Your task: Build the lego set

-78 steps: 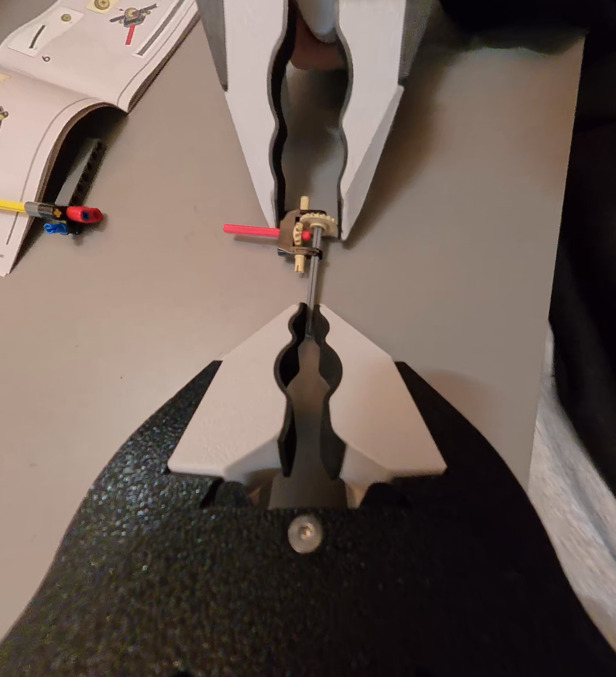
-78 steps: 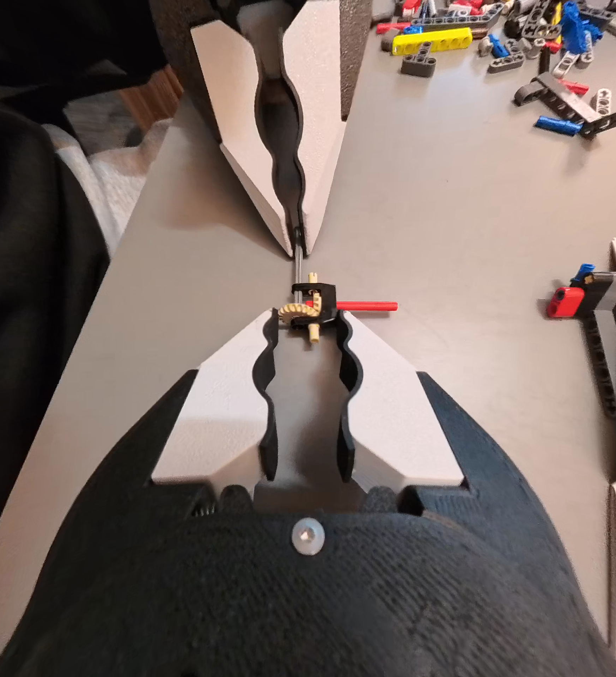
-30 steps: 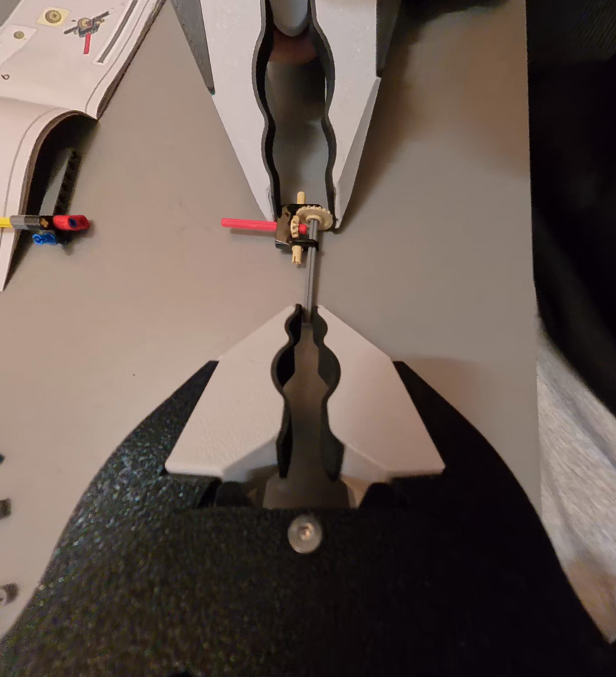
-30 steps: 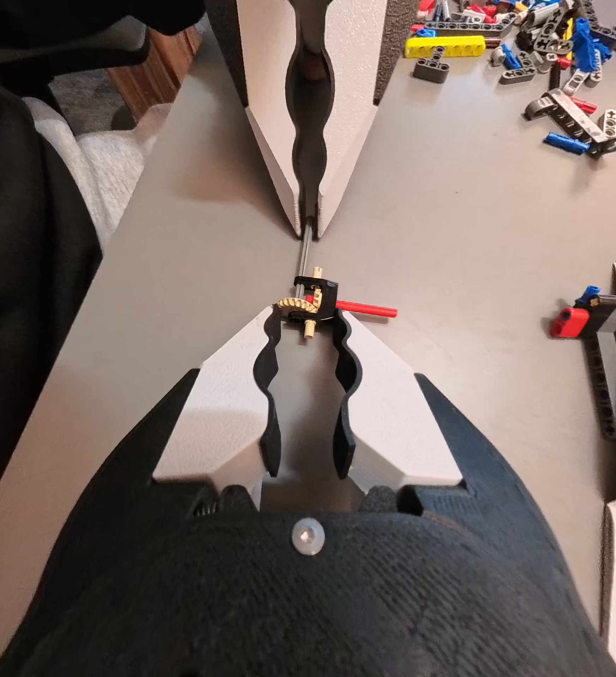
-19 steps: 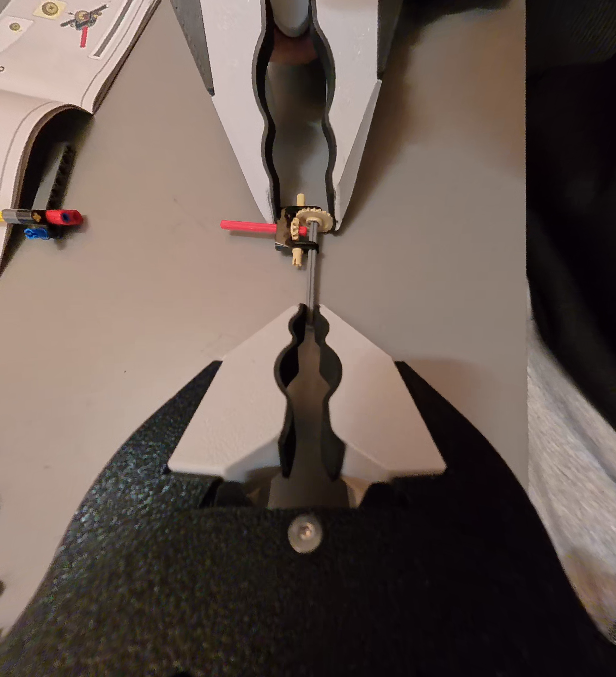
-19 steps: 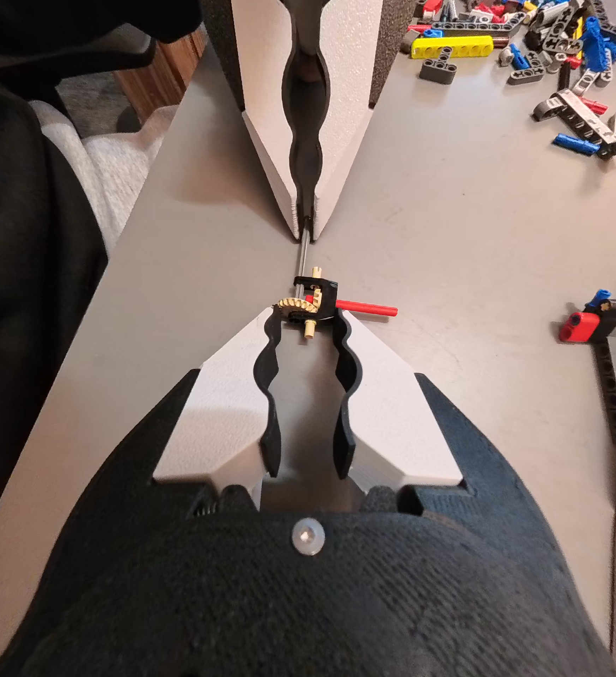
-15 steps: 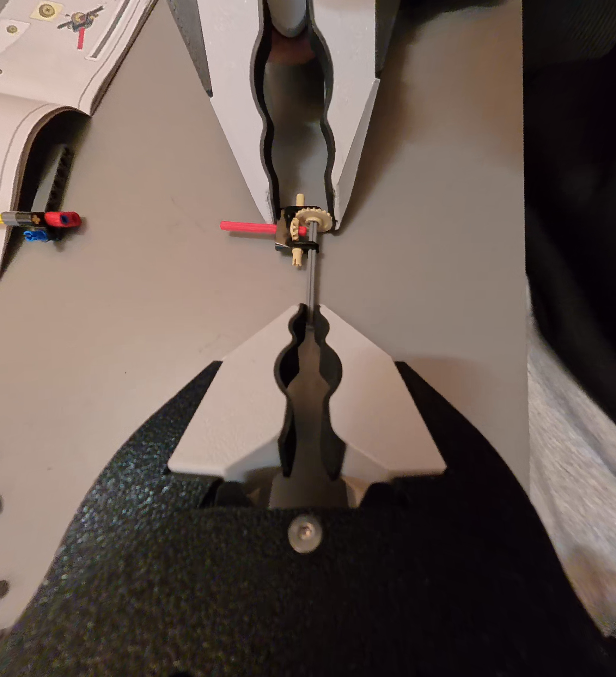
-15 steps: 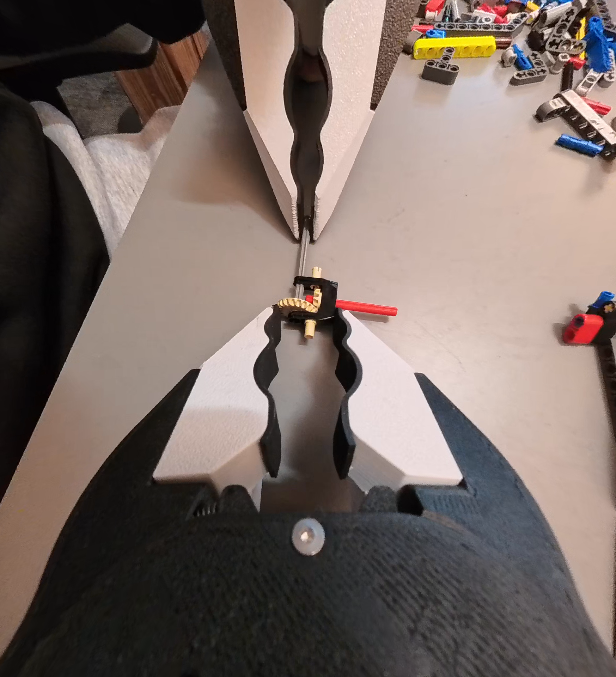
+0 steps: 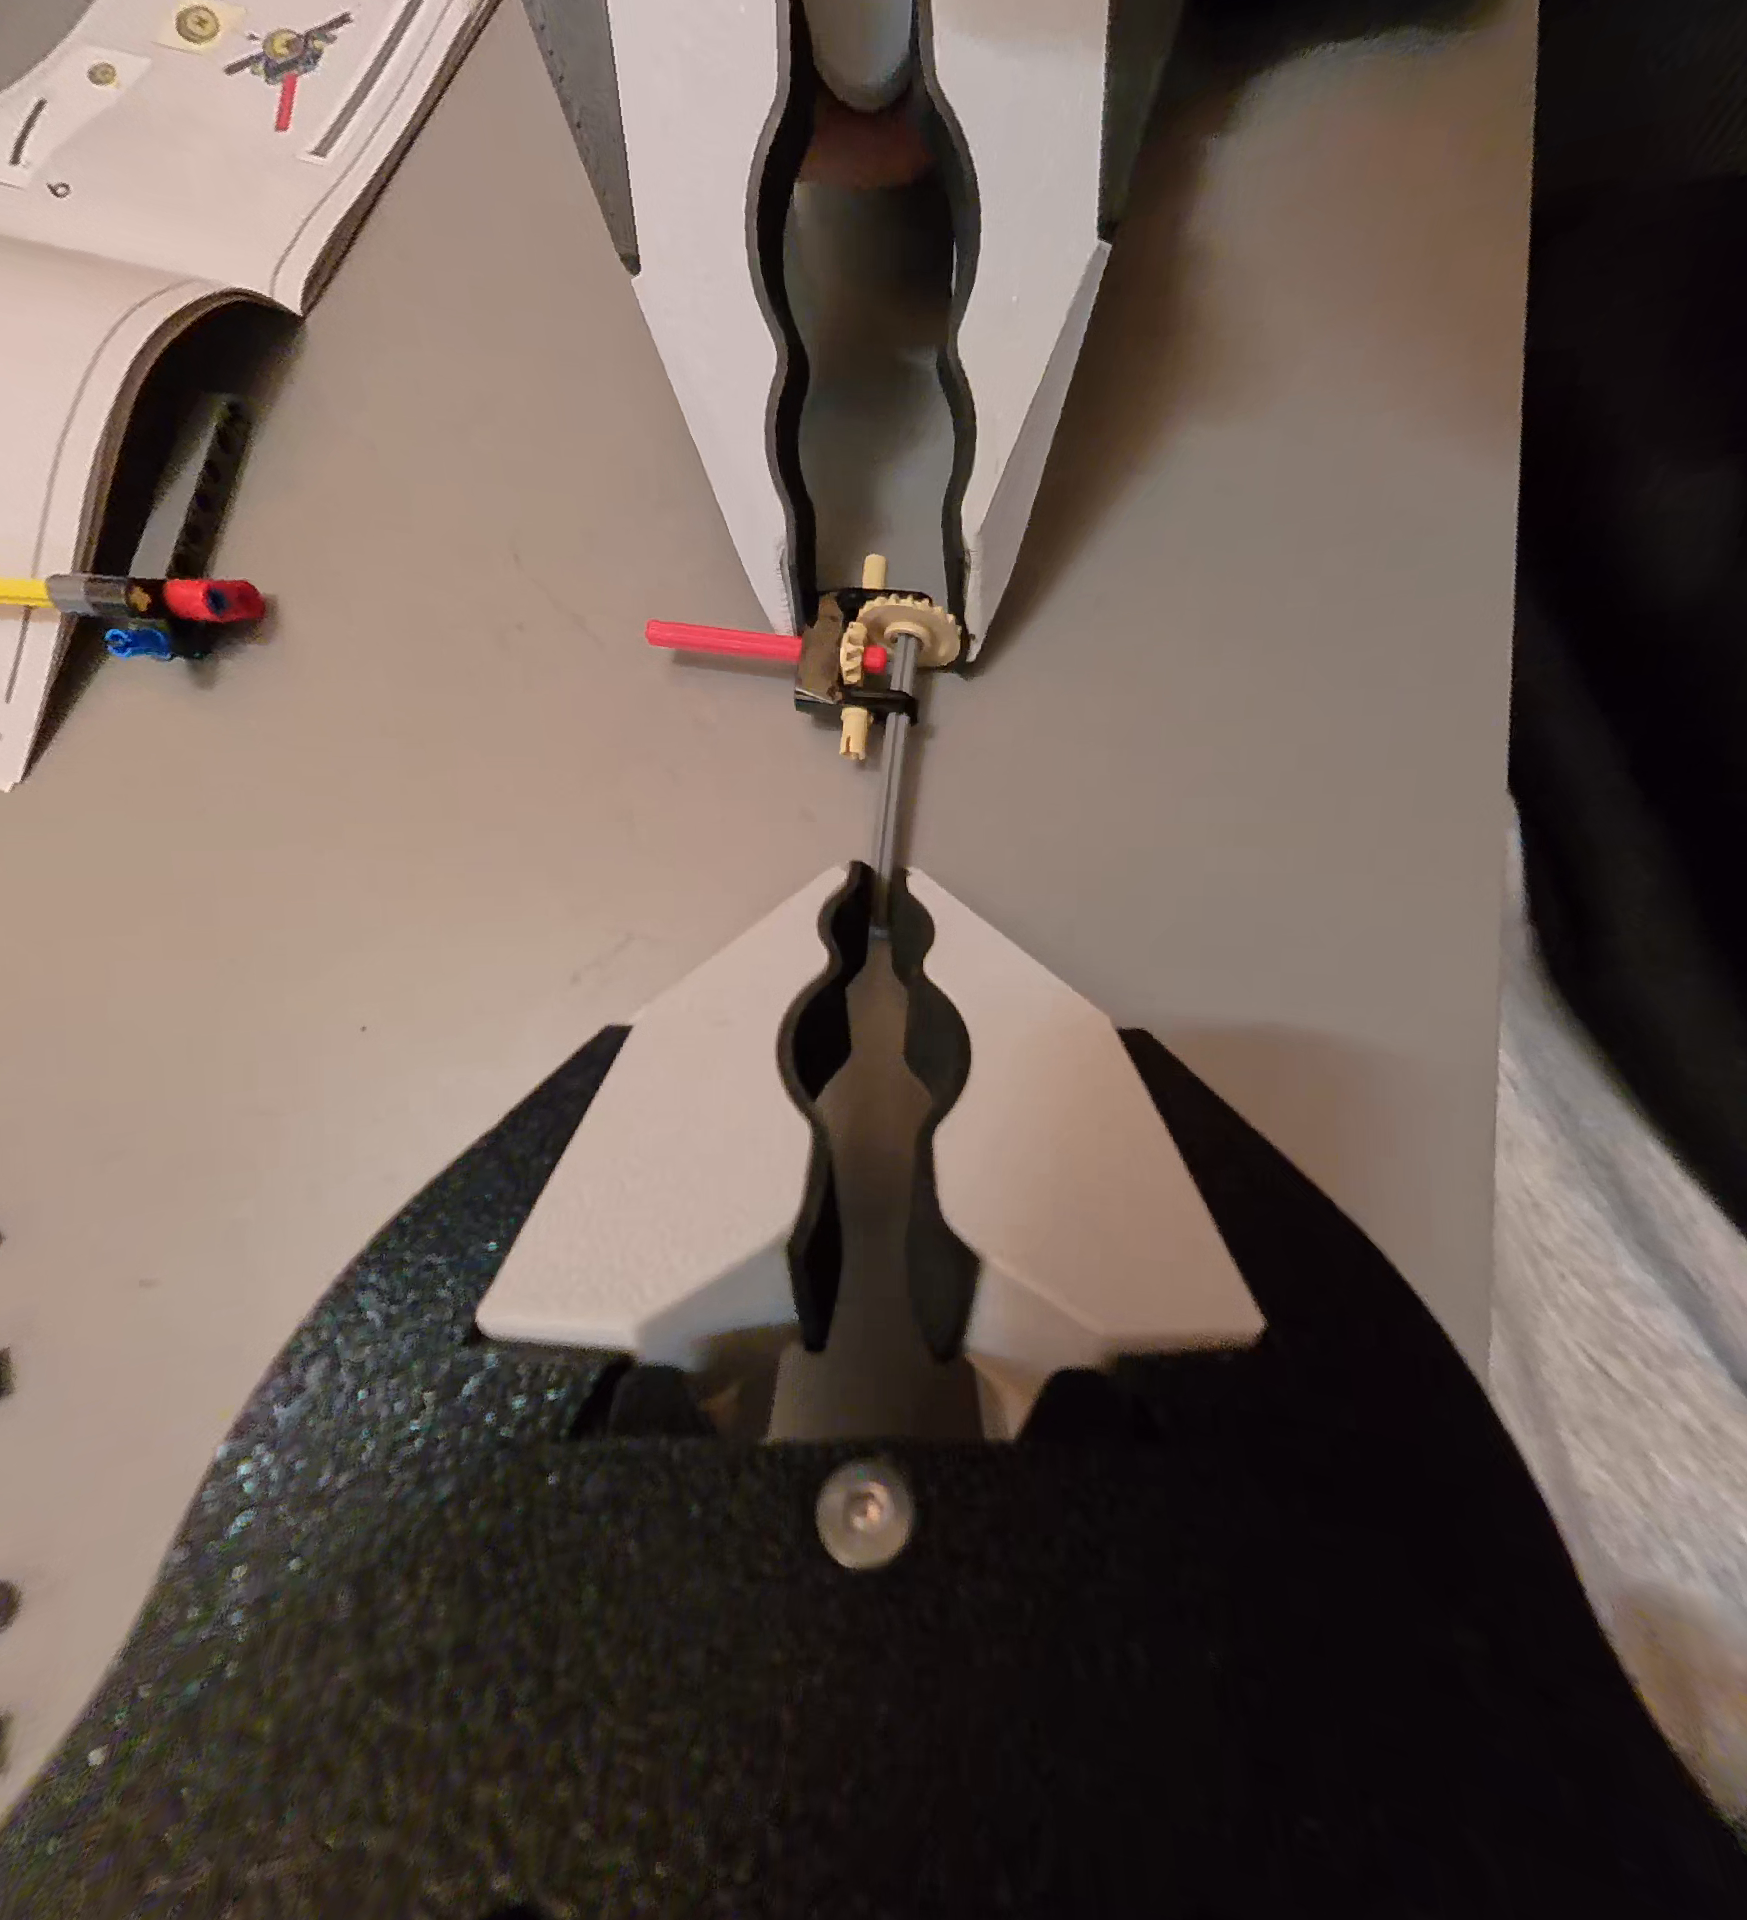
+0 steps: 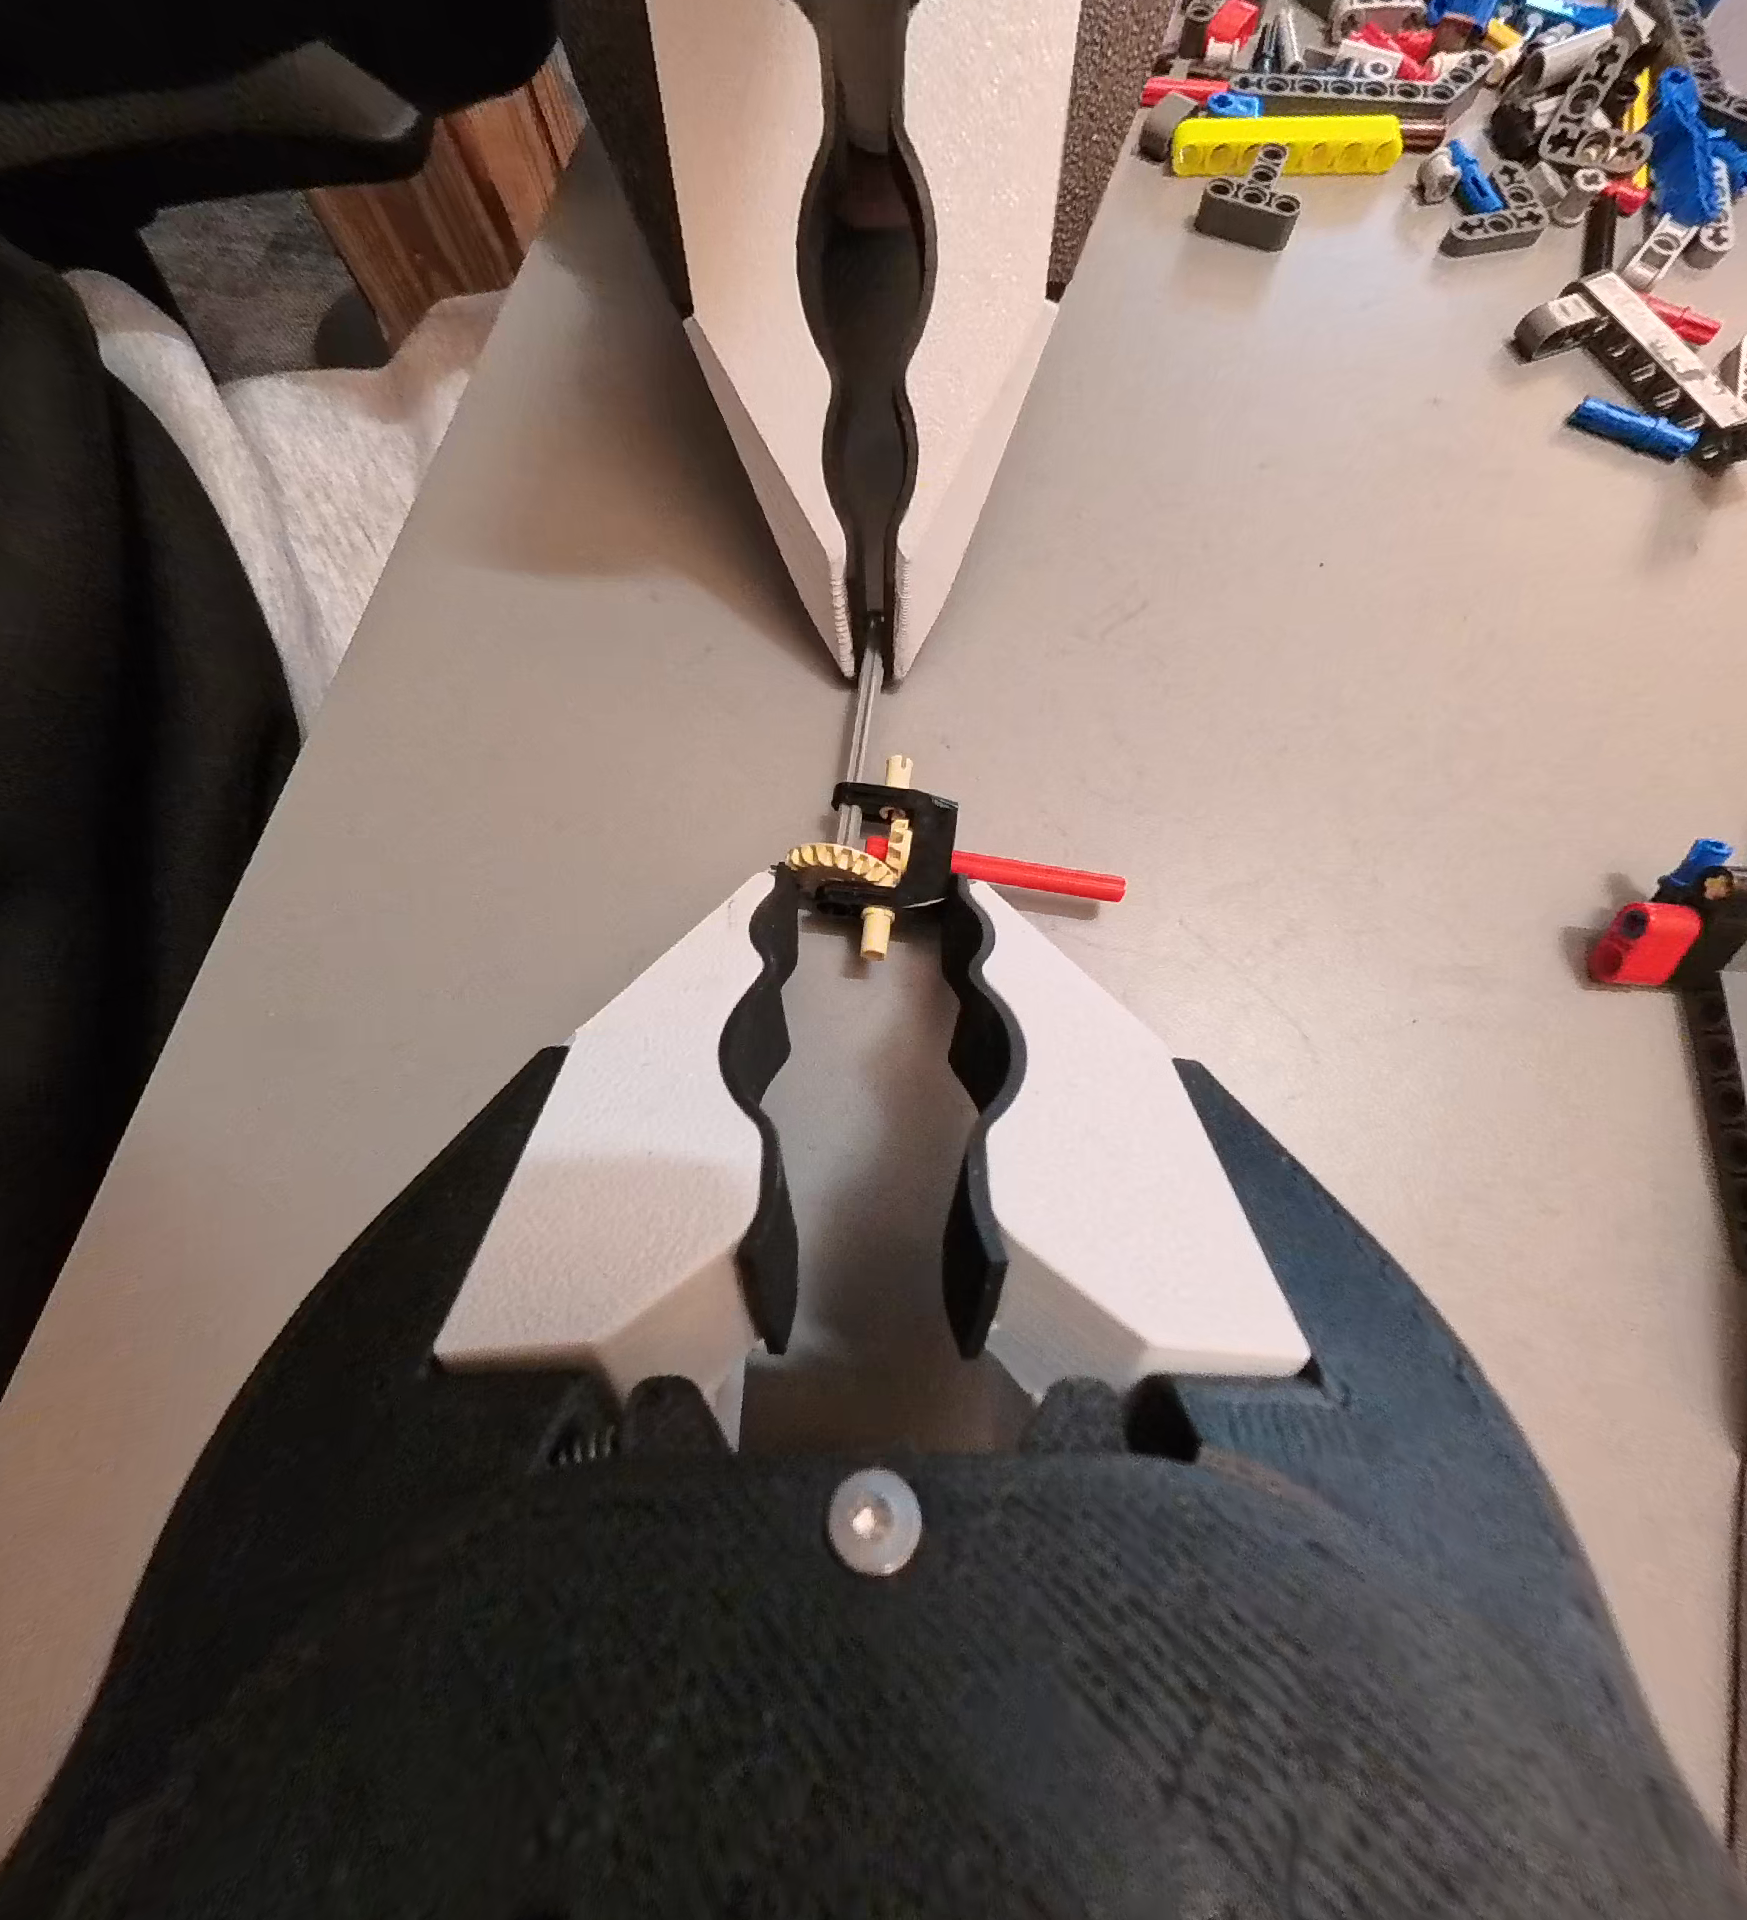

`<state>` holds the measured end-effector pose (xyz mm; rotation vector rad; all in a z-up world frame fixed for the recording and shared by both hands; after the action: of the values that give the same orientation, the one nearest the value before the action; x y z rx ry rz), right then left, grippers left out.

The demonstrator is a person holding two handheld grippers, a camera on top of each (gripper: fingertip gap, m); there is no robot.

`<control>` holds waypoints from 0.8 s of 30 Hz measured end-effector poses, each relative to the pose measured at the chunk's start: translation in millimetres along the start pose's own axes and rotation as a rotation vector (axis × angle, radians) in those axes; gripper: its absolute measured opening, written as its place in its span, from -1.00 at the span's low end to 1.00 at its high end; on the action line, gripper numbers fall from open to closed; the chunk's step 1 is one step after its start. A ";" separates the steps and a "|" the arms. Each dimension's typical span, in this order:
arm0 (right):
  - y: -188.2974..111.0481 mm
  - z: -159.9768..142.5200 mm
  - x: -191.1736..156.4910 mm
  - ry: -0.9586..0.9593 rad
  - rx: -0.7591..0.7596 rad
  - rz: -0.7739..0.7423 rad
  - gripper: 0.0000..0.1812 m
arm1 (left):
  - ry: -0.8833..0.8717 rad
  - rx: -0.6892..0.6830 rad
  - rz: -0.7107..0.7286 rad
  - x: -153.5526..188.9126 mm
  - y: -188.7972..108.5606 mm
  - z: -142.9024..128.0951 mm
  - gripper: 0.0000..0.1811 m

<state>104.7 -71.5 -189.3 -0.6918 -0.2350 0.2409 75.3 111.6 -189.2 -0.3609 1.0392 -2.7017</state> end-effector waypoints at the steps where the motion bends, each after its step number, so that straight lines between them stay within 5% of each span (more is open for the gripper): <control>1: -0.1 0.0 0.3 0.003 0.001 0.003 -0.71 | -0.008 0.000 0.000 0.1 0.3 0.2 -0.99; 24: -1.1 2.0 4.1 0.100 0.055 0.034 -0.60 | 0.012 0.010 0.011 1.1 0.5 -1.7 -0.98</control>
<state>108.2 -69.9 -186.6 -0.6513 -0.1212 0.2436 73.8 112.0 -190.5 -0.3367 1.0276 -2.7016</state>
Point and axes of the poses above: each gripper's, where its closed fingertips meet, y out along the fingers, z out of its top, x = y × z across the jaws, the point moved 10 cm from there along -y, back along the fingers, and after that the axes turned 13 degrees about -y, right-handed, at the moved point
